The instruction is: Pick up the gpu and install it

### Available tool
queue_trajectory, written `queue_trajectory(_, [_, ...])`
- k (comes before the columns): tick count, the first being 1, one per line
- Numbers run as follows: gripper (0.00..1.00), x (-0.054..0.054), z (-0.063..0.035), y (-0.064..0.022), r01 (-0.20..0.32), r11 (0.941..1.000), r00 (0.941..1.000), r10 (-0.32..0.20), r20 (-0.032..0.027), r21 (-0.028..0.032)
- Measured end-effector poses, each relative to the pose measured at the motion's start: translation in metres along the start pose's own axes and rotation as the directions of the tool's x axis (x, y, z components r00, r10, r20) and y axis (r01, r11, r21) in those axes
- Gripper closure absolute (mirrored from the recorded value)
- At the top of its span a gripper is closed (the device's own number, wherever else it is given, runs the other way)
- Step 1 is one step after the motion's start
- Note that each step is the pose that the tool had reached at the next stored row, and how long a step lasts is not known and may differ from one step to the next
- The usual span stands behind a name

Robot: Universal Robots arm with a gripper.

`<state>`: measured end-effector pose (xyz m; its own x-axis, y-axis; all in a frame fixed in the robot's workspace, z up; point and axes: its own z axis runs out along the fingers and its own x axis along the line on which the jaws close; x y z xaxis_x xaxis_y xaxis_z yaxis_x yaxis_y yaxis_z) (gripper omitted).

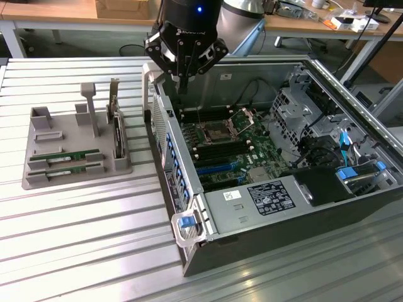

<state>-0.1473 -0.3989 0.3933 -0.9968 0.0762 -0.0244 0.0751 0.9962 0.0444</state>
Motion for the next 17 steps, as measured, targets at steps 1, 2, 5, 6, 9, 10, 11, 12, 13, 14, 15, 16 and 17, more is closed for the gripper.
queue_trajectory(1, [0.9,0.0002,0.0,0.0,0.0,1.0,1.0,0.0,0.0,0.0])
queue_trajectory(2, [0.9,0.0006,0.0,0.0,0.0,1.0,1.0,0.0,0.0001,0.0])
queue_trajectory(5, [0.9,0.0013,0.0,-0.0001,0.0,1.0,1.0,0.0,0.0,0.0])
queue_trajectory(6, [0.9,0.0016,0.0,-0.0001,0.0,1.0,1.0,0.0,0.0,0.0])
queue_trajectory(9, [0.9,0.0029,-0.0001,-0.0002,0.0,1.0,1.0,0.0,0.0001,0.0])
queue_trajectory(10, [0.9,0.0038,-0.0001,-0.0003,0.0,1.0,1.0,0.0,0.0,0.0])
queue_trajectory(11, [0.9,0.0045,-0.0001,-0.0003,0.0,1.0,1.0,0.0,0.0,0.0])
queue_trajectory(12, [0.9,0.0048,-0.0001,-0.0004,0.0,1.0,1.0,0.0,0.0001,-0.0001])
queue_trajectory(13, [0.9,0.0053,-0.0001,-0.0004,0.0,1.0,1.0,0.0,0.0001,0.0])
queue_trajectory(14, [0.9,0.0063,-0.0002,-0.0005,0.0,1.0,1.0,0.0,0.0,0.0])
queue_trajectory(15, [0.9,0.0074,-0.0002,-0.0006,0.0,1.0,1.0,0.0,0.0001,0.0])
queue_trajectory(16, [0.9,0.0084,-0.0002,-0.0006,0.0,1.0,1.0,0.0,0.0,0.0])
queue_trajectory(17, [0.9,0.0099,-0.0003,-0.0008,0.0,1.0,1.0,0.0,0.0,0.0])
